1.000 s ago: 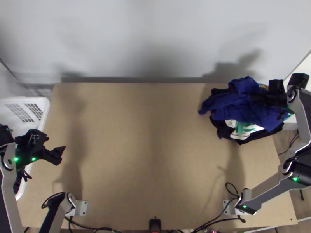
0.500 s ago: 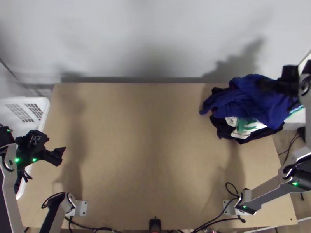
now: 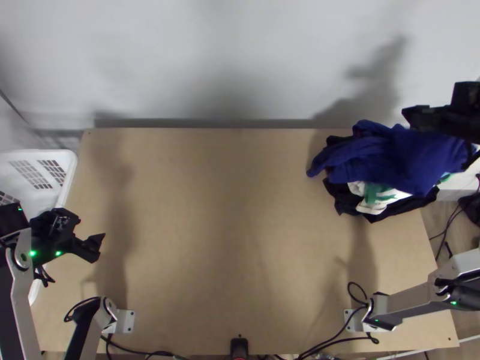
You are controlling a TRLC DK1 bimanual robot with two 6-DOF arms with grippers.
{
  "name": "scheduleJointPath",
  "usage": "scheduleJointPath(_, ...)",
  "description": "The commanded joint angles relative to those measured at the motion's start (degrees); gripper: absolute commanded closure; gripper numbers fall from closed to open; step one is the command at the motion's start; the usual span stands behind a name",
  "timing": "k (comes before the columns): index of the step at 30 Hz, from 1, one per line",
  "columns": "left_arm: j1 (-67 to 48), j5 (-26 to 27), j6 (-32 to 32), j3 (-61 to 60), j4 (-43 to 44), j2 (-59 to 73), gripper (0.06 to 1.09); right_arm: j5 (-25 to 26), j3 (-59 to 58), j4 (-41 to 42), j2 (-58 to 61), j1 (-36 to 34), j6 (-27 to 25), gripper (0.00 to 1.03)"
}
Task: Fold the t-shirt
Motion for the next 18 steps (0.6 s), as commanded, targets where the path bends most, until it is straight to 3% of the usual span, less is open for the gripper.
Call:
scheduleJointPath(1, 0.6, -0.1, 1.5, -1.5, 0.5, -1.8, 0.12, 0.0, -5.5, 2.2, -1.2, 0.2, -0.3, 0.59)
scheduleJointPath(2, 1.0, -0.1, 1.8, -1.5, 0.5, -1.8, 0.12, 0.0, -5.6, 2.8, -1.1, 0.1, 0.0, 0.46)
scheduleJointPath(3, 1.6, -0.1, 2.4, -1.5, 0.4, -1.8, 0.12, 0.0, -5.5, 2.9, -1.2, -0.1, 0.1, 0.19)
scheduleJointPath(4, 2.3, -0.1, 2.9, -1.6, 0.4, -1.8, 0.12, 0.1, -5.4, 2.9, -1.2, -0.2, 0.2, 0.02)
scheduleJointPath(9, 2.1, 0.5, 2.9, -2.5, 0.2, -2.4, 0.12, 0.0, -6.8, 2.6, -4.2, -0.6, 0.7, 0.03)
scheduleJointPath(14, -3.4, 1.0, -0.2, -6.7, 3.5, -7.2, 0.11, 1.6, -21.8, 2.2, -15.2, 4.8, -1.9, 0.04)
scheduleJointPath(16, -4.9, 1.0, -3.3, -7.6, 7.7, -10.1, 0.1, 13.9, -30.5, 8.4, -21.6, 9.5, -1.8, 0.04)
scheduleJointPath(18, -6.1, 1.1, -5.5, -9.5, 13.4, -14.0, 0.1, 23.6, -41.4, 21.1, -29.4, 13.0, -1.9, 0.04)
